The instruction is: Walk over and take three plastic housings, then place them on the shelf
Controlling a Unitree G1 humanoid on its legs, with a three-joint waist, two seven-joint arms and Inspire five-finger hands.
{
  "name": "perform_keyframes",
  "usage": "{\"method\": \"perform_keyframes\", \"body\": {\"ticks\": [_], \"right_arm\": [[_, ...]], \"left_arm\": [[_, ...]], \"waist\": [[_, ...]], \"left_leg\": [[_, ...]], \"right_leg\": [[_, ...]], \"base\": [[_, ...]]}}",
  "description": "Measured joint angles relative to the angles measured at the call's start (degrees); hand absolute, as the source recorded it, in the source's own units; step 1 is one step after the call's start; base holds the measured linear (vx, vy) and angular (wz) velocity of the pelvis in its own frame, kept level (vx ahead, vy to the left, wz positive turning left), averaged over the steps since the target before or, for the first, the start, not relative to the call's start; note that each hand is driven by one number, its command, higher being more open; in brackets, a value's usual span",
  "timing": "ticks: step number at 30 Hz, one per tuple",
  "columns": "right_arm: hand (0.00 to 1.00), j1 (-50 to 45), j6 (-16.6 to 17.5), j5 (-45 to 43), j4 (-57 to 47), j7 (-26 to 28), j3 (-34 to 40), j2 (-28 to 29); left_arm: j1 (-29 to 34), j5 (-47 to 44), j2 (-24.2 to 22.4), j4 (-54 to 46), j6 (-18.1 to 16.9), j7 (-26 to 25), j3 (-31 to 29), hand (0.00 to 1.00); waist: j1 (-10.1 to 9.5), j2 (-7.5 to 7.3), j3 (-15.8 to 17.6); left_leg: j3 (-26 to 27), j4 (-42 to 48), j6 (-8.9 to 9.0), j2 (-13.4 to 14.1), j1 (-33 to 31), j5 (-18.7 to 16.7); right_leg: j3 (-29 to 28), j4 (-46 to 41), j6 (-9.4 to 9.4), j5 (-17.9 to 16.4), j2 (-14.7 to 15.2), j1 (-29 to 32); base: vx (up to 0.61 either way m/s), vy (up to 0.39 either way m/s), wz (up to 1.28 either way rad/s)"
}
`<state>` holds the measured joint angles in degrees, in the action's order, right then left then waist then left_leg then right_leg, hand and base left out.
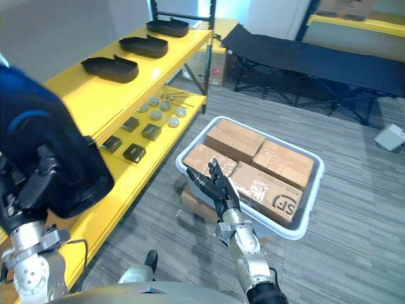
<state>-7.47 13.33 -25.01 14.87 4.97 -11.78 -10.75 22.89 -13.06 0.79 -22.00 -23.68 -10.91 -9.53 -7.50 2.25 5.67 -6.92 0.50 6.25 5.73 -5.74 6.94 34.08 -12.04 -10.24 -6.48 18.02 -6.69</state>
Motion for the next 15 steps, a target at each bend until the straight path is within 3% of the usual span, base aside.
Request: {"method": "perform_keyframes", "body": {"ticks": [6,9,14,15], "right_arm": [[1.00,1.18,0.27,0.55,0.00,1.85,-0.02,-0.37],[1.00,1.69,2.16,0.54,-0.09,1.80,-0.10,-0.20],[1.00,1.78,2.31,0.77,-1.17,0.21,-0.29,2.24],[1.00,2.27,2.57,2.09,-1.72,-0.54,-0.48,2.84]], "left_arm": [[0.01,0.28,-0.05,0.03,0.01,-1.02,0.75,0.00],[0.86,0.17,-0.12,0.25,-0.02,-1.42,0.43,0.00],[2.16,-0.07,-0.11,0.25,-0.02,-0.13,-2.07,0.00],[2.09,-0.34,-0.05,0.25,-0.02,0.64,-3.29,0.00]], "waist": [[-0.28,0.69,1.72],[-0.45,0.81,3.04],[-1.84,-1.38,4.02],[-2.03,-2.34,4.30]], "left_leg": [[-1.15,1.53,0.44,-0.11,-0.66,1.10],[-1.16,2.08,0.23,-0.10,-0.68,0.52],[-1.10,5.36,0.37,-1.76,-2.10,-1.98],[-1.03,7.82,-0.05,-3.09,-3.24,-3.53]], "right_leg": [[0.60,-2.71,0.35,-2.75,-0.30,-0.98],[1.67,-3.05,0.37,-4.08,-0.23,-1.88],[1.74,-3.20,-0.71,-4.78,1.63,-2.40],[1.62,-3.66,-1.13,-5.08,2.87,-2.45]], "base": [[-0.02,-0.047,0.31],[-0.09,-0.005,0.21],[0.00,0.054,0.06],[0.06,0.115,0.11]]}}
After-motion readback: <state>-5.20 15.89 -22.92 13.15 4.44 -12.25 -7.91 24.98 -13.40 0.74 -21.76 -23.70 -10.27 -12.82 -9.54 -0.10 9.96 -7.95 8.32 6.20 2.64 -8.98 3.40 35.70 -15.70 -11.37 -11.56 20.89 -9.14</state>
